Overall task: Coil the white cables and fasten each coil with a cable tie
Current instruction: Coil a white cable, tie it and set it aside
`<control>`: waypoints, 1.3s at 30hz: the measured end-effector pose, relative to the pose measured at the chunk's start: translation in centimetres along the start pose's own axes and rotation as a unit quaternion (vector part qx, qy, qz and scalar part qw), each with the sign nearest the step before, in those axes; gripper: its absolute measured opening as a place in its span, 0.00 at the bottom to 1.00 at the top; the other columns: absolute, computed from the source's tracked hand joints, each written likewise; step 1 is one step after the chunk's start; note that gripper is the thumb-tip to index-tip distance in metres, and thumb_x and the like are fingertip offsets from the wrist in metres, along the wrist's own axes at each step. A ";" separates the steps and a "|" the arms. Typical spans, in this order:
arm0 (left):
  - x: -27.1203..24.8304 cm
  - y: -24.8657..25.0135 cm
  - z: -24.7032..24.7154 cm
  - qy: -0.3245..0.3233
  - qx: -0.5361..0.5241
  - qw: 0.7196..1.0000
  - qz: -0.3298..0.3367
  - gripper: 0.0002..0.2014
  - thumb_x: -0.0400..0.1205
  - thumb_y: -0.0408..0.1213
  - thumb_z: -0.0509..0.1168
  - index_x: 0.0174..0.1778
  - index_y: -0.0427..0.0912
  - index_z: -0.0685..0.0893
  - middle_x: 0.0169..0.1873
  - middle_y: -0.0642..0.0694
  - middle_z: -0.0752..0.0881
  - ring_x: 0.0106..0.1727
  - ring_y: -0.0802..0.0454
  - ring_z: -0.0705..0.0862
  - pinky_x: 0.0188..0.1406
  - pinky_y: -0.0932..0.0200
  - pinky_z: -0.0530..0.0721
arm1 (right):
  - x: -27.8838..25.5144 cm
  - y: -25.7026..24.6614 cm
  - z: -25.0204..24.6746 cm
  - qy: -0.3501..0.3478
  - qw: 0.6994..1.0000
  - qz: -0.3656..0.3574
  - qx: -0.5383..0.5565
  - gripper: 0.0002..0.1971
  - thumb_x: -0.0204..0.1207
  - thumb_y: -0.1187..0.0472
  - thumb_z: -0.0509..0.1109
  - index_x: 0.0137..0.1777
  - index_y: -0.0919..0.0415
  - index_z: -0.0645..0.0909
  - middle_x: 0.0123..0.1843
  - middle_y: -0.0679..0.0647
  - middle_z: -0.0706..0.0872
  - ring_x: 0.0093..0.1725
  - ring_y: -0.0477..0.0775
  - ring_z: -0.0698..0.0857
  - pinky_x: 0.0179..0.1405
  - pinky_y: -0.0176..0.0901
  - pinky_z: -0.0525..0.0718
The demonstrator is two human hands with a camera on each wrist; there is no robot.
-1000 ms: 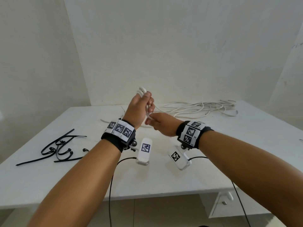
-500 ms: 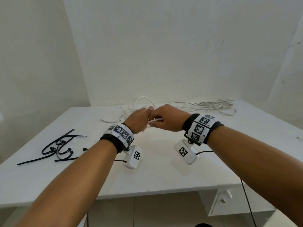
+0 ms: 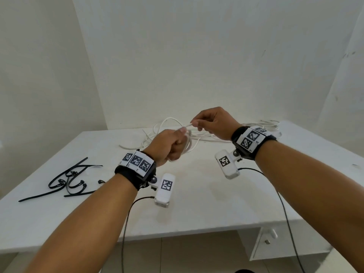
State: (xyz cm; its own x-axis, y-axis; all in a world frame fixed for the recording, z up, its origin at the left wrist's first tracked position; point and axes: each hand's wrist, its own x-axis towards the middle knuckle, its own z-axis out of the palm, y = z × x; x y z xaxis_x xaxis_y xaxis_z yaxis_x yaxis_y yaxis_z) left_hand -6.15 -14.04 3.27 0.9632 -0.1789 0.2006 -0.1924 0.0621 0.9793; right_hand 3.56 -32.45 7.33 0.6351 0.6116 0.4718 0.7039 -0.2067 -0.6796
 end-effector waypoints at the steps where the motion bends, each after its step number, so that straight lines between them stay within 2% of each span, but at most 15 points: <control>1: 0.0 0.5 0.3 -0.003 -0.044 0.999 -0.008 0.28 0.82 0.64 0.56 0.23 0.47 0.67 0.16 0.53 0.59 0.16 0.57 0.53 0.17 0.64 0.49 | 0.0 0.2 0.3 0.005 1.000 0.002 0.019 0.06 0.80 0.59 0.74 0.46 0.60 0.91 0.30 0.48 0.85 0.24 0.43 0.73 0.26 0.30 0.72; 4: -0.1 1.6 0.4 0.013 -0.142 0.990 -0.015 0.33 0.81 0.69 0.47 0.24 0.43 0.69 0.15 0.53 0.60 0.14 0.56 0.53 0.13 0.66 0.53 | 0.0 0.6 1.5 0.017 0.998 0.005 0.068 0.10 0.83 0.58 0.71 0.41 0.57 0.89 0.28 0.47 0.83 0.24 0.47 0.72 0.23 0.35 0.71; 8: 0.0 2.5 0.4 0.038 -0.159 0.986 0.025 0.29 0.88 0.57 0.45 0.25 0.44 0.71 0.15 0.53 0.61 0.13 0.58 0.56 0.15 0.65 0.51 | -0.6 1.2 3.1 0.011 0.995 0.006 0.094 0.19 0.86 0.56 0.65 0.34 0.59 0.84 0.27 0.51 0.82 0.22 0.47 0.71 0.23 0.37 0.71; 10: 0.3 3.0 0.5 0.056 -0.160 0.984 0.061 0.29 0.89 0.56 0.44 0.26 0.44 0.71 0.16 0.52 0.62 0.14 0.57 0.56 0.17 0.62 0.51 | -1.1 1.3 4.0 -0.003 0.998 0.006 0.066 0.20 0.88 0.53 0.62 0.35 0.60 0.84 0.28 0.54 0.83 0.22 0.47 0.73 0.25 0.39 0.73; 12: 0.6 3.5 0.8 0.088 -0.155 0.980 0.089 0.28 0.89 0.57 0.44 0.29 0.44 0.71 0.18 0.52 0.62 0.16 0.56 0.57 0.20 0.60 0.52 | -1.6 1.2 5.0 -0.014 1.000 0.020 0.016 0.20 0.89 0.50 0.59 0.36 0.52 0.84 0.27 0.48 0.83 0.23 0.46 0.75 0.29 0.36 0.77; 16: 1.7 3.6 1.0 0.129 -0.134 0.976 0.113 0.25 0.89 0.57 0.44 0.36 0.44 0.73 0.21 0.52 0.66 0.18 0.54 0.63 0.26 0.58 0.61 | -1.9 0.9 6.6 -0.029 0.998 0.018 -0.062 0.20 0.89 0.51 0.57 0.40 0.61 0.78 0.29 0.47 0.84 0.24 0.42 0.76 0.33 0.37 0.77; 18: 2.1 3.5 0.8 0.144 -0.077 0.979 0.124 0.22 0.90 0.54 0.46 0.40 0.43 0.73 0.23 0.53 0.69 0.21 0.54 0.67 0.31 0.54 0.61 | -2.0 0.6 7.1 -0.056 0.993 0.021 -0.103 0.14 0.88 0.54 0.58 0.44 0.56 0.78 0.32 0.48 0.85 0.26 0.40 0.77 0.34 0.38 0.76; 21: 2.5 3.1 0.6 0.175 0.070 0.971 0.146 0.18 0.92 0.47 0.45 0.44 0.39 0.70 0.26 0.51 0.71 0.24 0.54 0.69 0.27 0.61 0.68 | -2.2 0.4 7.8 -0.090 0.982 0.016 -0.164 0.11 0.87 0.53 0.60 0.60 0.54 0.82 0.36 0.45 0.84 0.33 0.41 0.82 0.37 0.37 0.80; 24: 2.7 2.2 -0.2 0.182 0.177 0.952 0.169 0.13 0.92 0.43 0.48 0.47 0.38 0.69 0.30 0.47 0.69 0.27 0.55 0.68 0.24 0.65 0.70 | -2.4 0.3 8.0 -0.091 0.975 -0.010 -0.204 0.13 0.86 0.53 0.61 0.55 0.58 0.85 0.37 0.50 0.86 0.34 0.49 0.82 0.40 0.46 0.82; 26: 2.9 1.5 -1.0 0.186 0.247 0.935 0.174 0.15 0.90 0.46 0.51 0.44 0.39 0.70 0.29 0.48 0.68 0.27 0.54 0.67 0.25 0.61 0.69 | -2.5 0.1 7.8 -0.096 0.968 -0.030 -0.230 0.13 0.86 0.53 0.61 0.51 0.59 0.85 0.35 0.52 0.86 0.33 0.50 0.81 0.37 0.47 0.81; 31: 2.6 -0.1 -2.9 0.188 0.455 0.864 0.108 0.24 0.89 0.50 0.52 0.37 0.32 0.73 0.29 0.40 0.74 0.29 0.46 0.72 0.33 0.43 0.76 | -2.5 -0.6 6.4 -0.093 0.960 -0.043 -0.260 0.10 0.84 0.51 0.65 0.54 0.52 0.87 0.38 0.45 0.85 0.37 0.48 0.81 0.39 0.46 0.82; 33: 2.4 -0.5 -2.8 0.166 0.490 0.853 0.067 0.24 0.89 0.49 0.53 0.39 0.30 0.74 0.30 0.37 0.77 0.31 0.40 0.75 0.37 0.43 0.77 | -2.4 -0.9 5.9 -0.101 0.953 -0.050 -0.280 0.09 0.83 0.50 0.66 0.53 0.51 0.87 0.38 0.45 0.85 0.39 0.51 0.82 0.39 0.47 0.82; 35: 2.2 -0.5 -2.4 0.134 0.521 0.843 0.015 0.22 0.90 0.48 0.51 0.36 0.36 0.74 0.29 0.42 0.77 0.31 0.44 0.75 0.33 0.50 0.73 | -2.4 -1.3 5.5 -0.101 0.954 -0.057 -0.277 0.07 0.81 0.50 0.69 0.51 0.51 0.87 0.37 0.44 0.83 0.38 0.50 0.81 0.38 0.44 0.78; 37: 1.8 -0.5 -2.1 0.084 0.502 0.860 -0.024 0.22 0.89 0.49 0.49 0.35 0.39 0.74 0.26 0.46 0.77 0.27 0.49 0.74 0.26 0.59 0.70 | -2.2 -1.5 4.6 -0.092 0.962 -0.061 -0.249 0.07 0.78 0.50 0.74 0.48 0.51 0.88 0.36 0.42 0.83 0.36 0.47 0.81 0.37 0.42 0.78; 39: 1.5 -0.8 -1.9 0.060 0.383 0.920 -0.063 0.23 0.89 0.53 0.47 0.39 0.39 0.76 0.26 0.48 0.77 0.22 0.55 0.72 0.19 0.66 0.67 | -1.8 -1.7 3.4 -0.077 0.972 -0.067 -0.213 0.08 0.75 0.51 0.78 0.44 0.54 0.88 0.35 0.43 0.87 0.35 0.43 0.83 0.37 0.38 0.80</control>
State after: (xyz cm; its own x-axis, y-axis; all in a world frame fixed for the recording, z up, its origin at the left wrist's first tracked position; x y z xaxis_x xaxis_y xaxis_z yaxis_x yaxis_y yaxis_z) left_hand -4.19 -12.48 2.78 0.9919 -0.0250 0.1245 -0.1090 -0.6703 0.7341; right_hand 0.17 -30.61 5.70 0.4967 0.7548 0.4284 0.8656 -0.3951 -0.3076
